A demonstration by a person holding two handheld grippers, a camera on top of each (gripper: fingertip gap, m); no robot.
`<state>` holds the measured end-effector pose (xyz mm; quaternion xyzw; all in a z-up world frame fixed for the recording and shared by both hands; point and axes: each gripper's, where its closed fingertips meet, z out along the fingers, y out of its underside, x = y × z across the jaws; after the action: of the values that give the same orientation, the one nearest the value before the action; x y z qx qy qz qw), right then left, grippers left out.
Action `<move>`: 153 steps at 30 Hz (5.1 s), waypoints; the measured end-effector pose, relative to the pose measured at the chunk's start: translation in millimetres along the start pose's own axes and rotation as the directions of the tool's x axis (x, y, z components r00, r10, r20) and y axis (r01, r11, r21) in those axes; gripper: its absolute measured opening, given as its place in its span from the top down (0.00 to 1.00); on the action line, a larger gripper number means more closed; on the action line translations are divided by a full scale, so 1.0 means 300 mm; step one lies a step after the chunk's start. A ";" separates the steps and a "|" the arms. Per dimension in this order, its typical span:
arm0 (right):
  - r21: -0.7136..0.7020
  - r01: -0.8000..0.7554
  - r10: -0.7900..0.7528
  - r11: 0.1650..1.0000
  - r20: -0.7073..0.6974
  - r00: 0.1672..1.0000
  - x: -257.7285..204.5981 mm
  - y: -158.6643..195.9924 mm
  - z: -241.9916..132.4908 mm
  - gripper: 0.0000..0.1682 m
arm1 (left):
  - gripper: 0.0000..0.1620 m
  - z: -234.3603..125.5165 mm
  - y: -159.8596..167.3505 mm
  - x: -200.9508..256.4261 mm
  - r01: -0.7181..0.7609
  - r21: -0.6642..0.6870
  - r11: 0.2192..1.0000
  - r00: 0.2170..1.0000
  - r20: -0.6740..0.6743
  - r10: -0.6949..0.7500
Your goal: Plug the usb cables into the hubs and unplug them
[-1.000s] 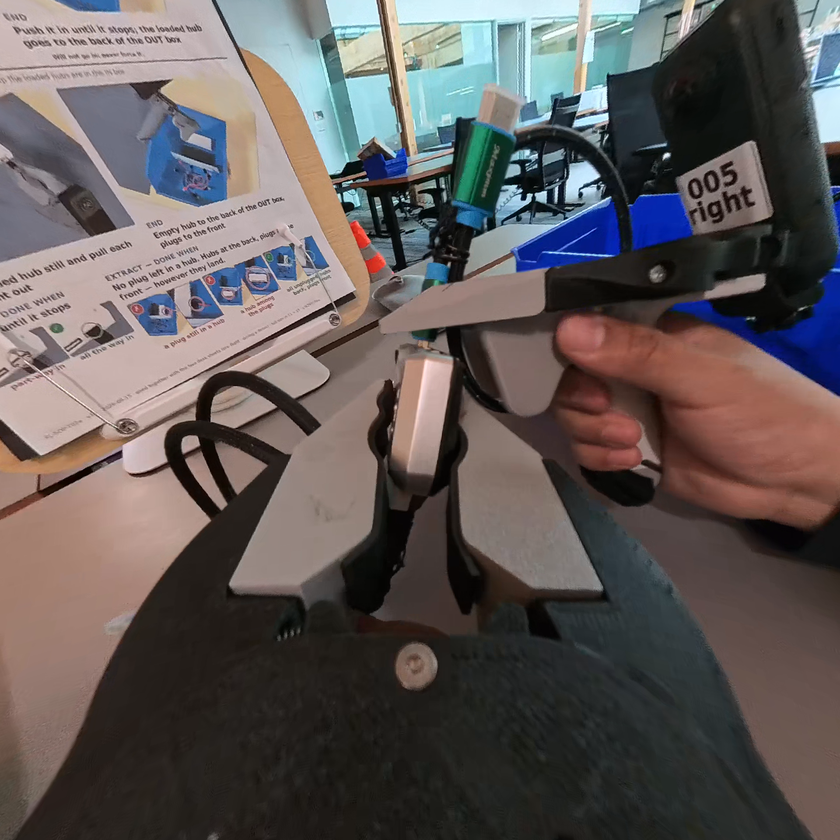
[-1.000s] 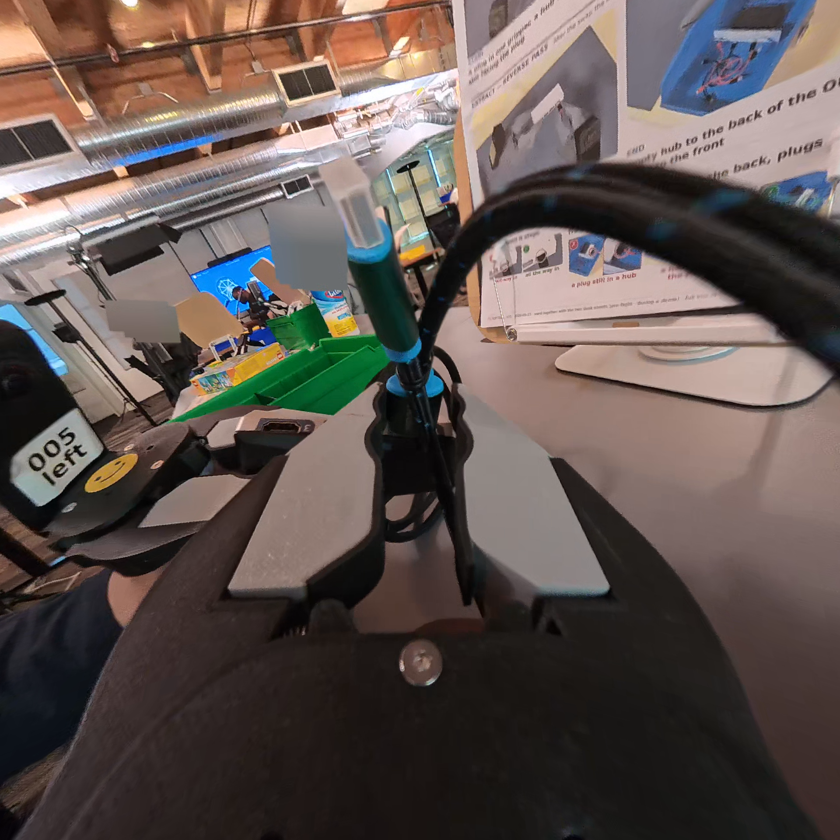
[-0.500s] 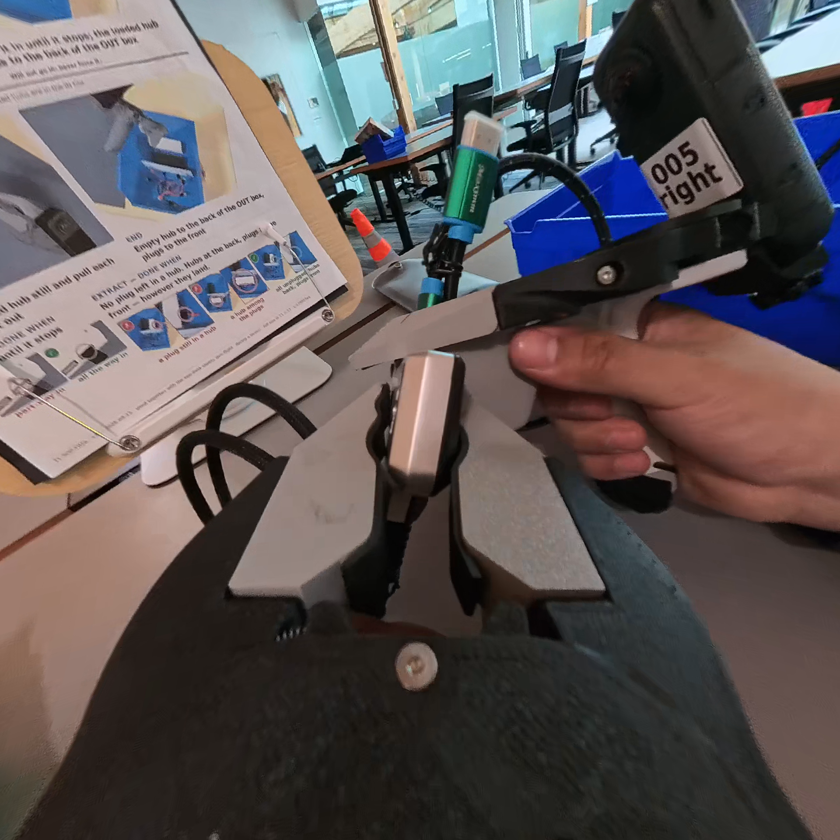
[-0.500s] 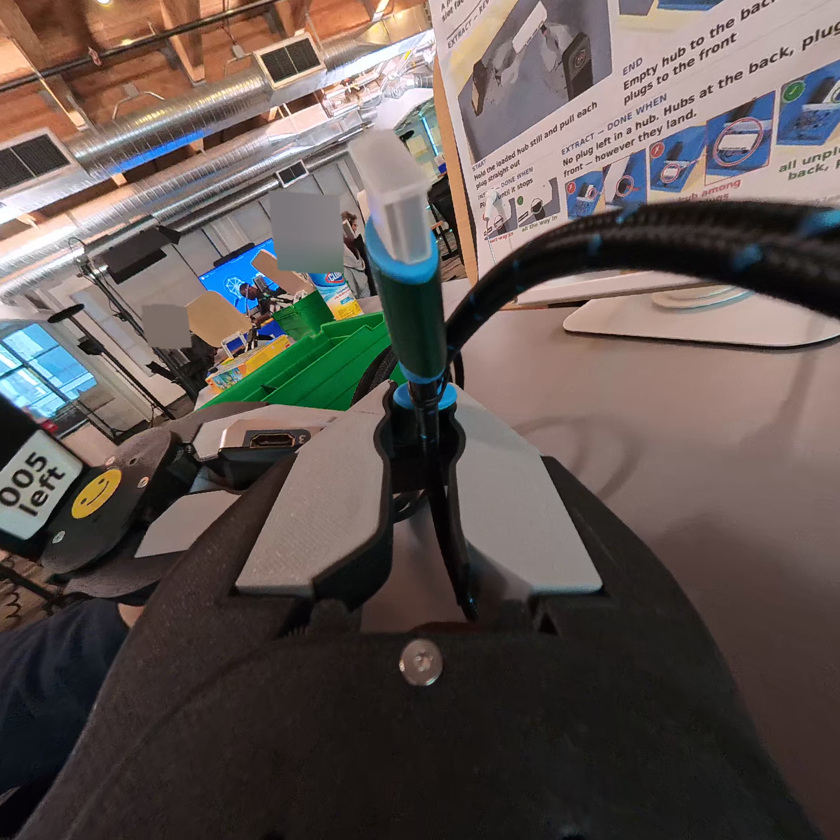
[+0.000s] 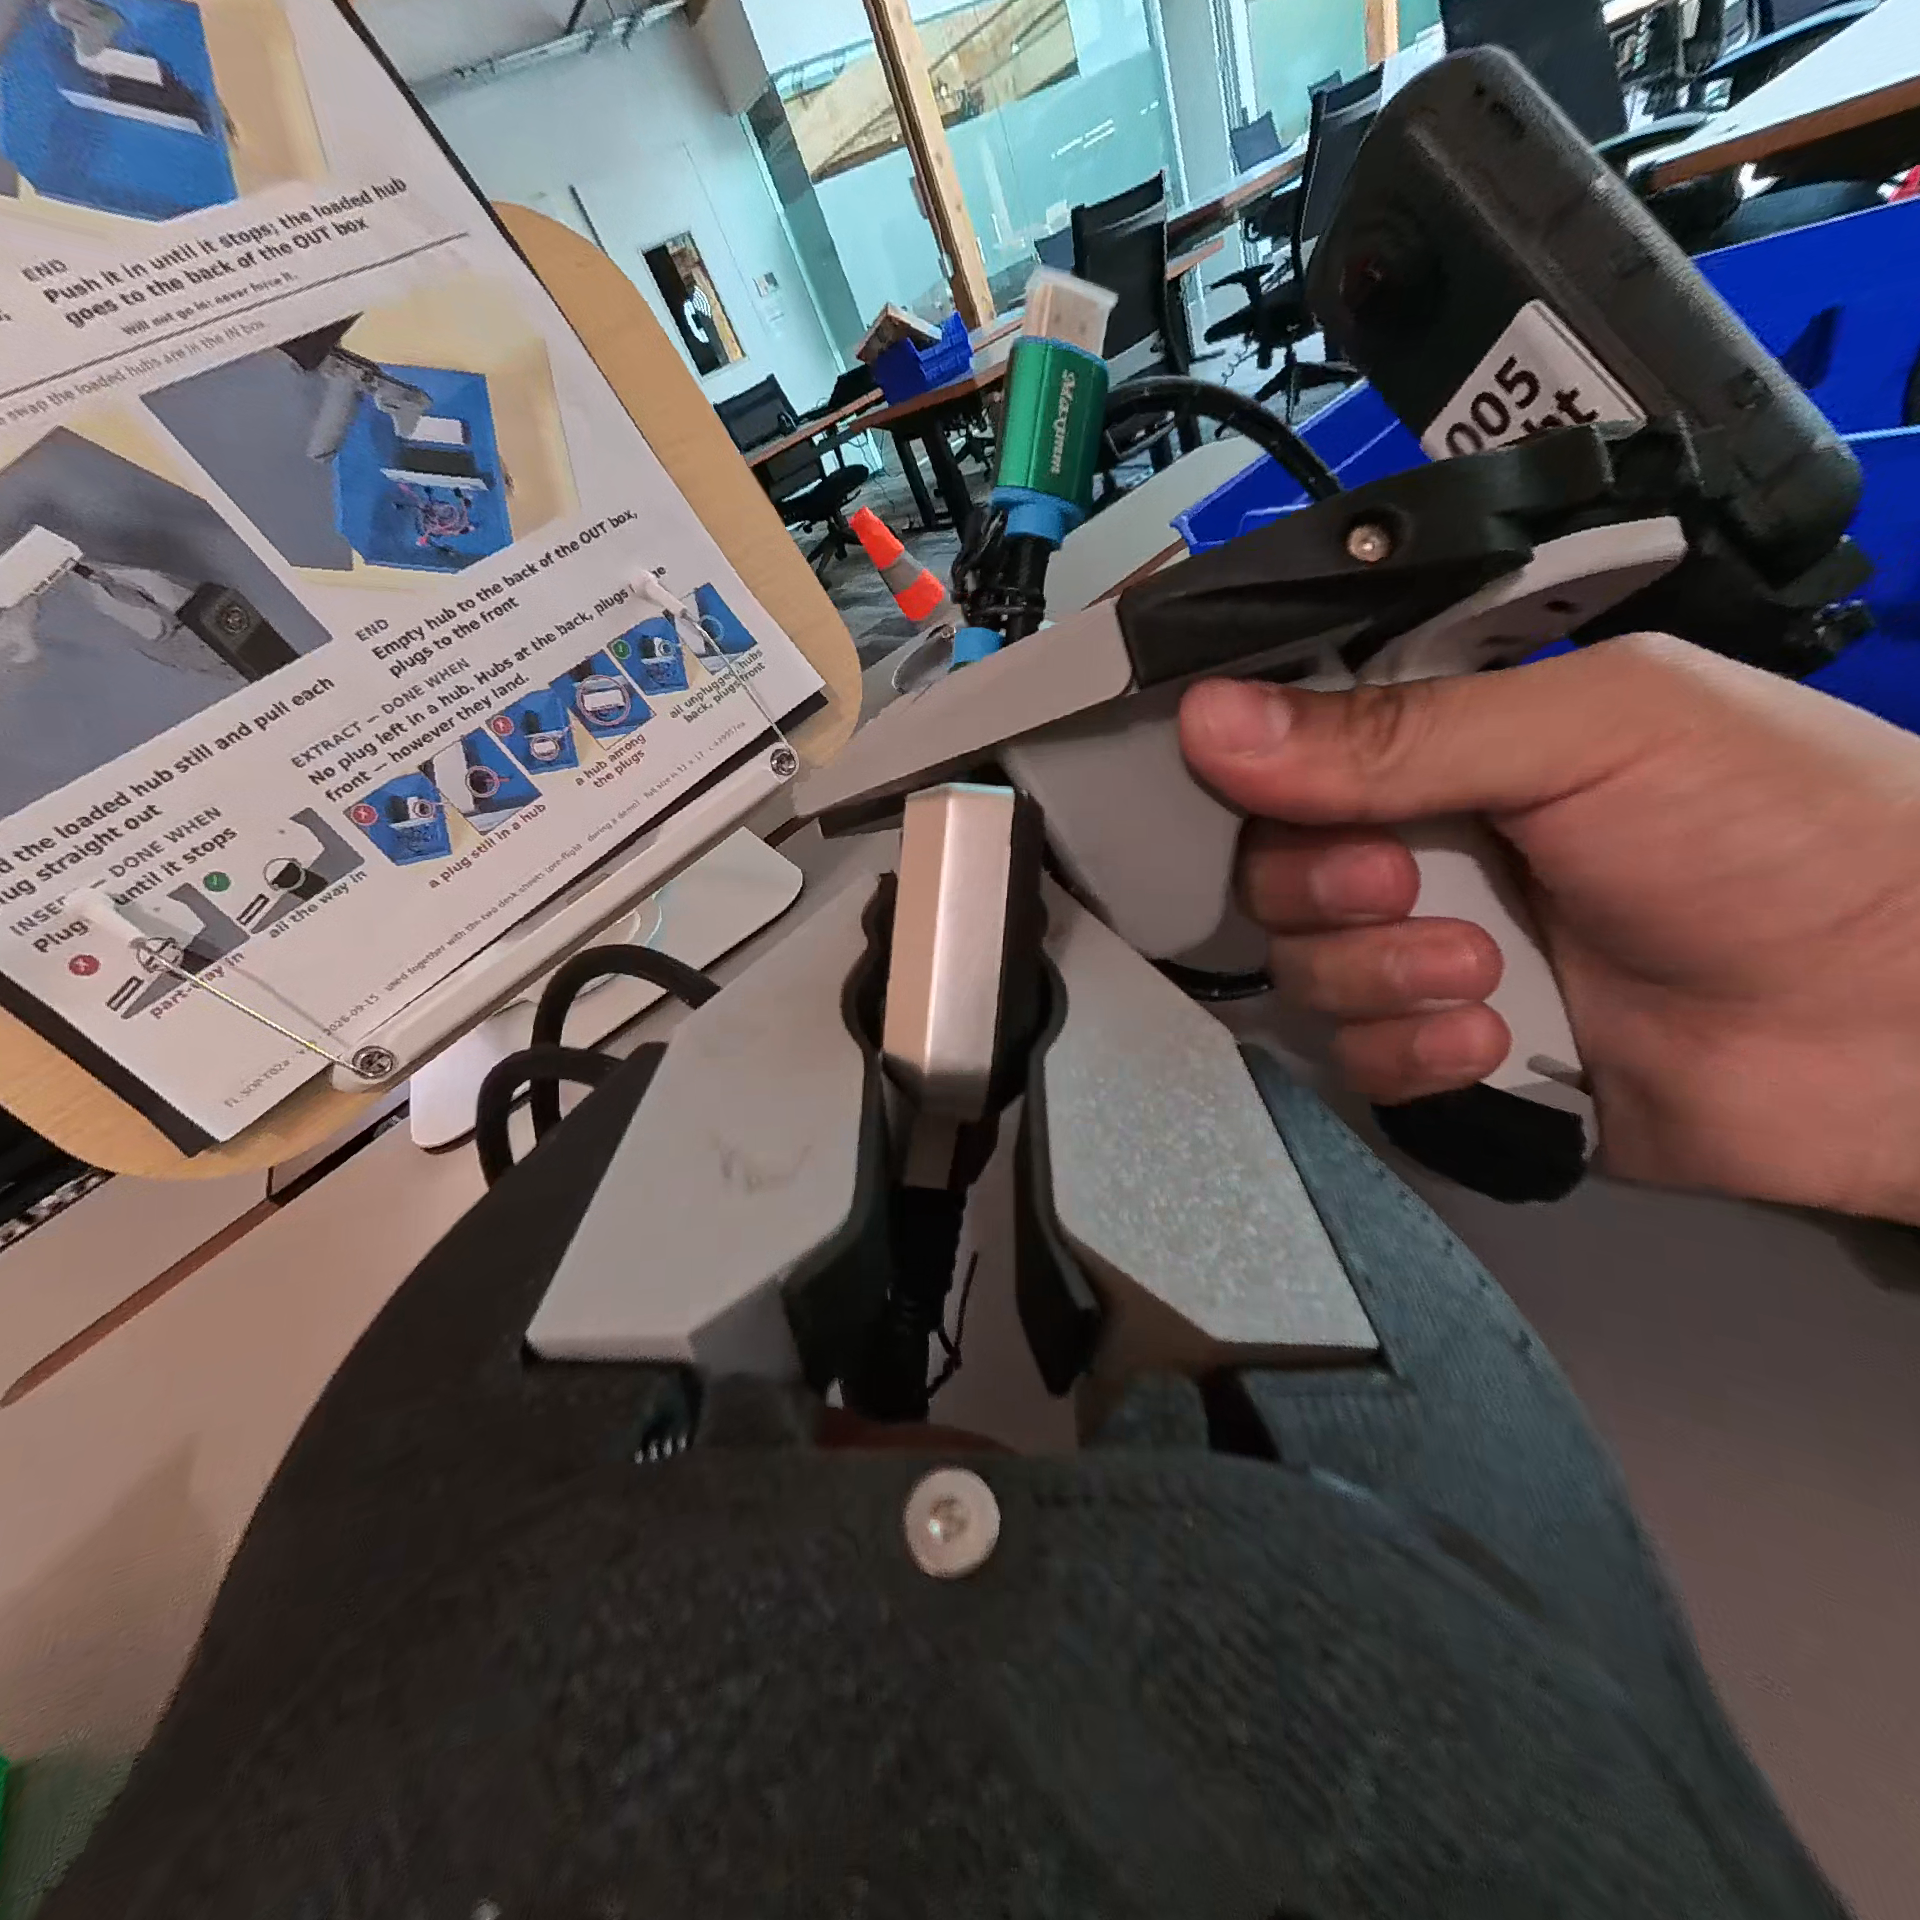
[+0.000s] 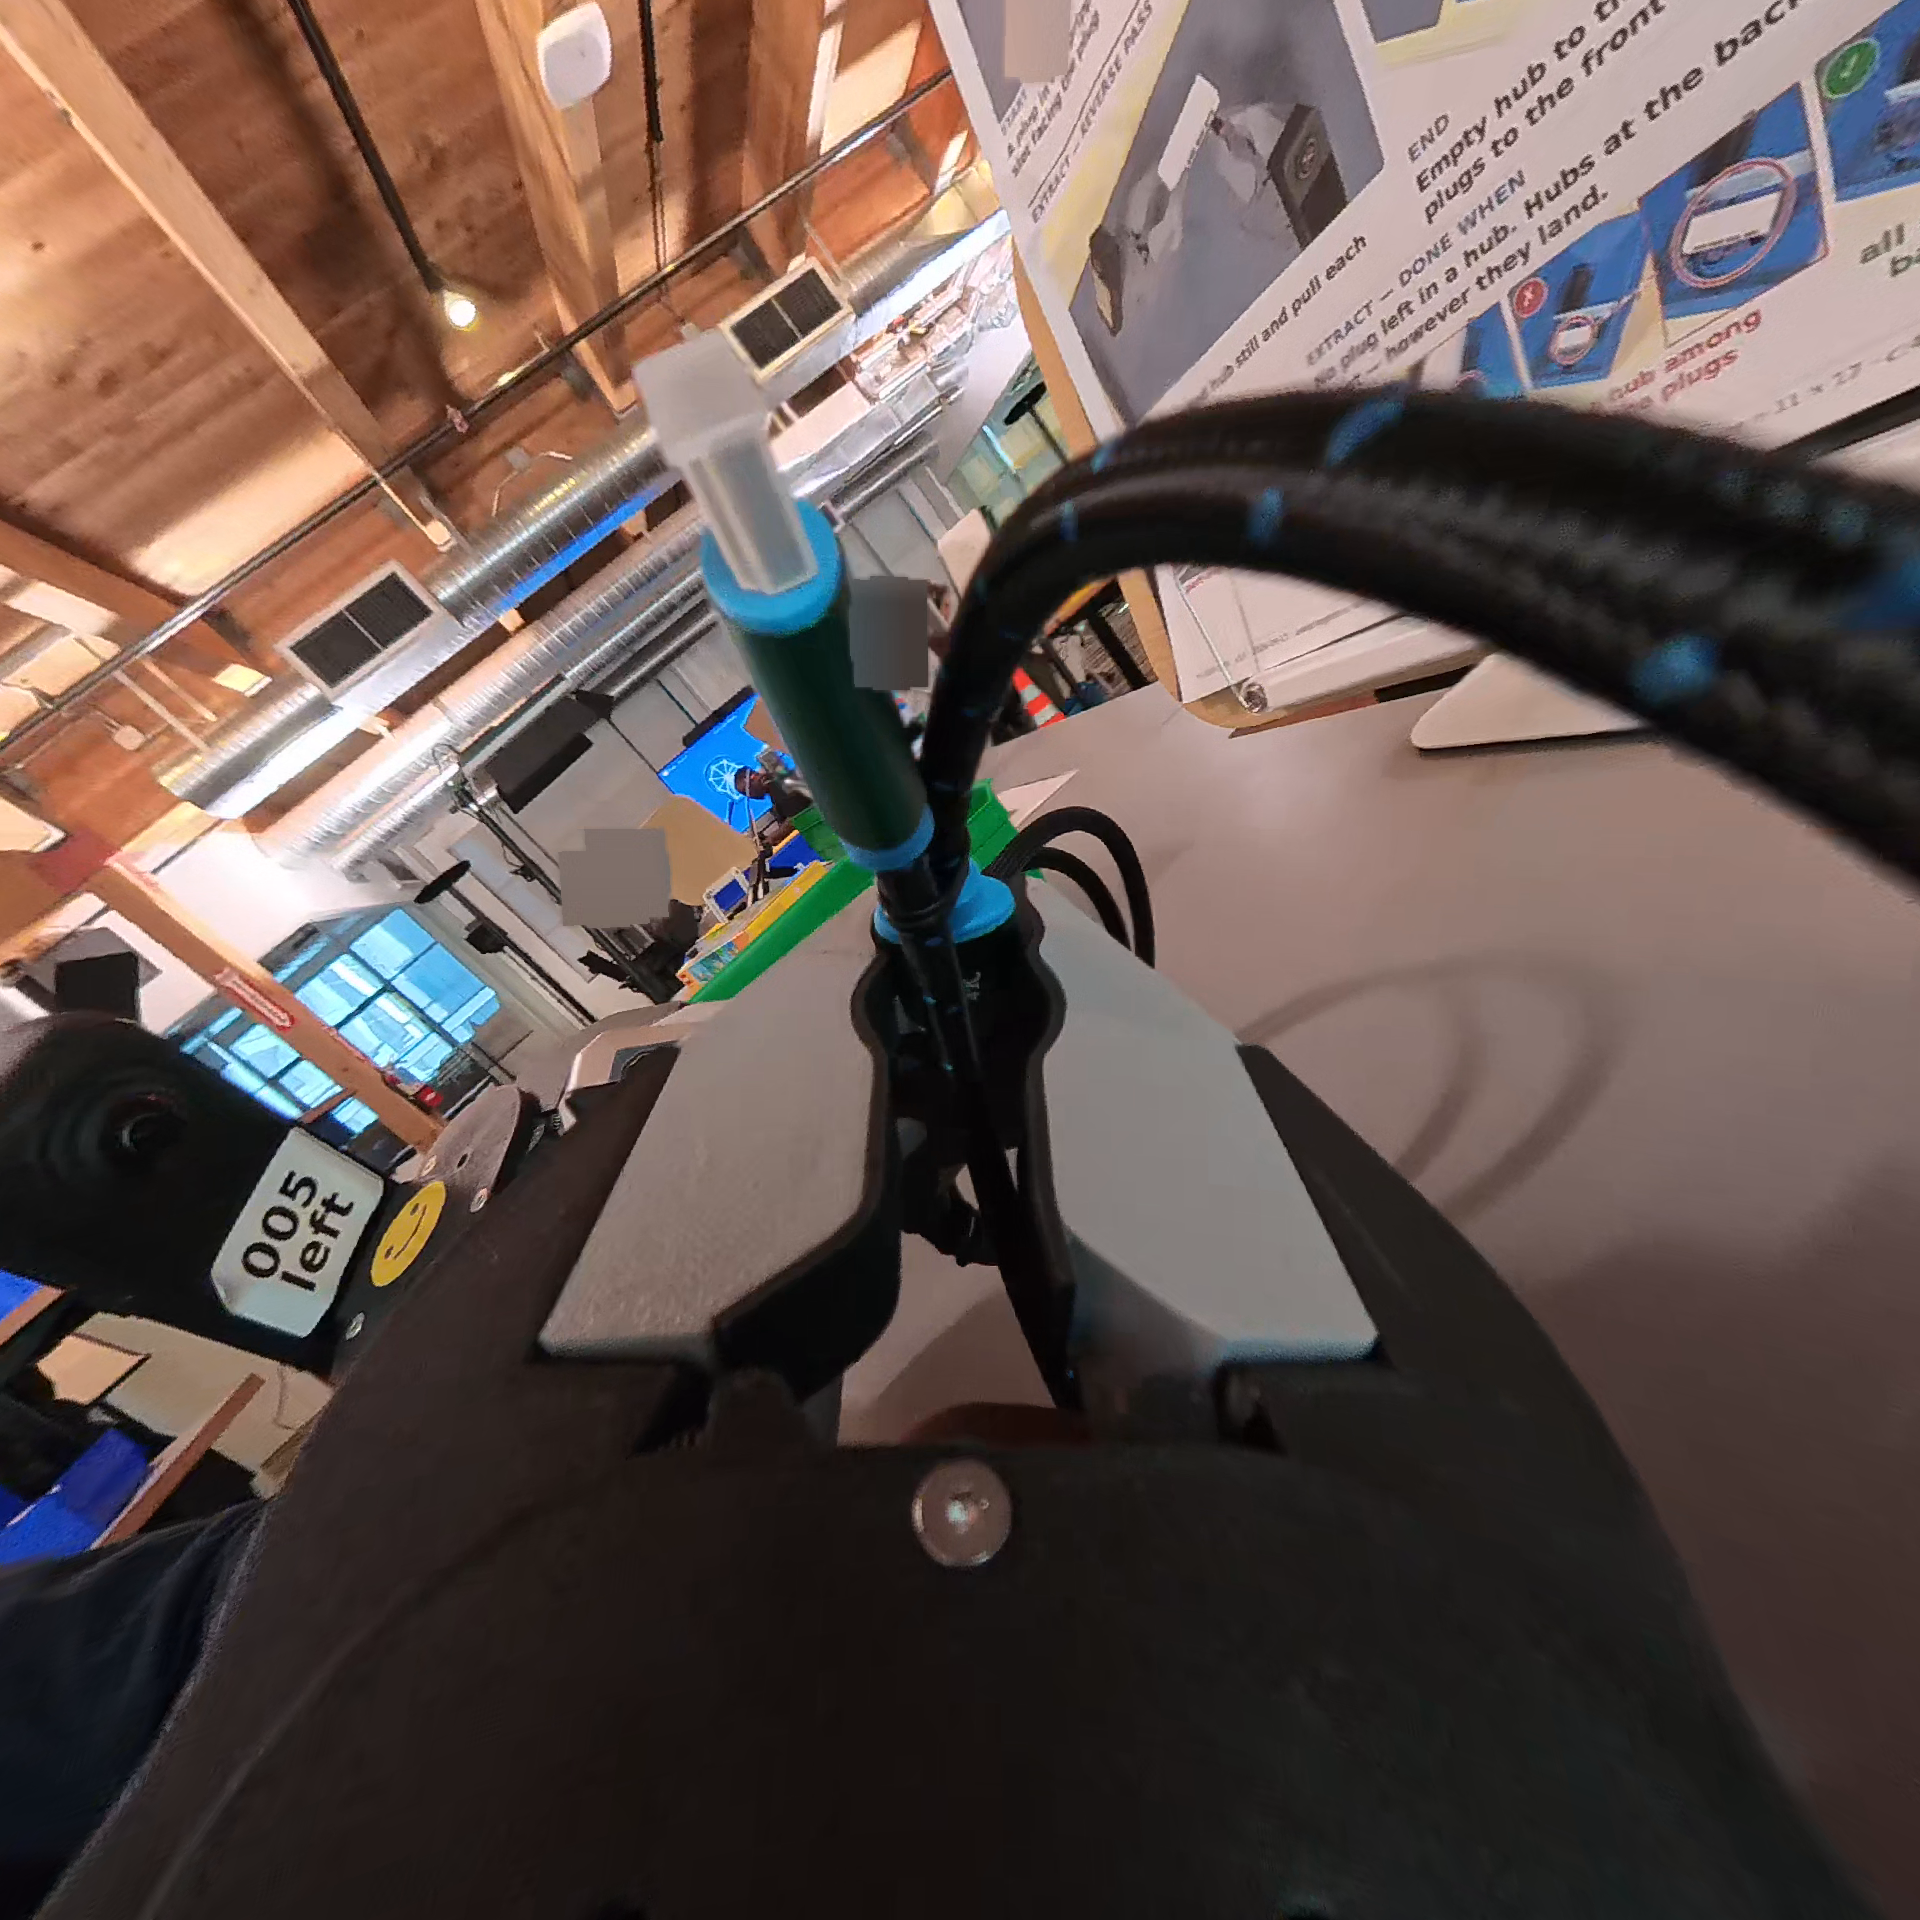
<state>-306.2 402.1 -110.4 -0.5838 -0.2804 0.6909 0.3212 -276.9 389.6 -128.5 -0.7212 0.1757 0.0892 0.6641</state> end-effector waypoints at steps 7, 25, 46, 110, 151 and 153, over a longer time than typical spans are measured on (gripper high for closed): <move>-0.125 0.328 -0.343 0.936 -0.137 0.929 0.018 0.013 0.011 0.90 | 0.87 -0.003 0.008 -0.008 0.090 0.019 0.996 0.995 -0.044 -0.089; -0.130 0.261 -0.273 0.956 -0.085 0.958 -0.015 -0.006 0.022 0.91 | 0.87 -0.021 0.001 -0.026 0.031 0.019 0.999 0.999 0.008 -0.031; -0.047 -0.054 0.059 0.997 0.125 0.990 -0.035 -0.023 0.005 0.91 | 0.88 -0.022 0.003 -0.013 -0.017 0.016 1.000 1.000 0.014 0.017; -0.223 0.254 -0.285 0.941 -0.118 0.951 0.049 0.067 0.027 0.90 | 0.86 0.002 0.047 -0.018 -0.023 -0.019 1.000 0.999 -0.026 0.022; -0.150 0.467 -0.489 0.872 -0.200 0.849 0.013 -0.026 -0.017 0.91 | 0.88 0.023 0.081 0.001 0.032 -0.090 0.995 0.998 -0.050 -0.037; -0.229 0.677 -0.713 0.700 -0.291 0.638 -0.013 -0.055 -0.015 0.91 | 0.87 0.013 0.055 -0.008 0.041 -0.051 0.998 0.998 -0.038 -0.043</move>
<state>-299.5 409.7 -96.2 -0.5614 -0.4533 0.3810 0.5781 -284.9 392.7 -143.4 -0.7429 0.1710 0.0653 0.6439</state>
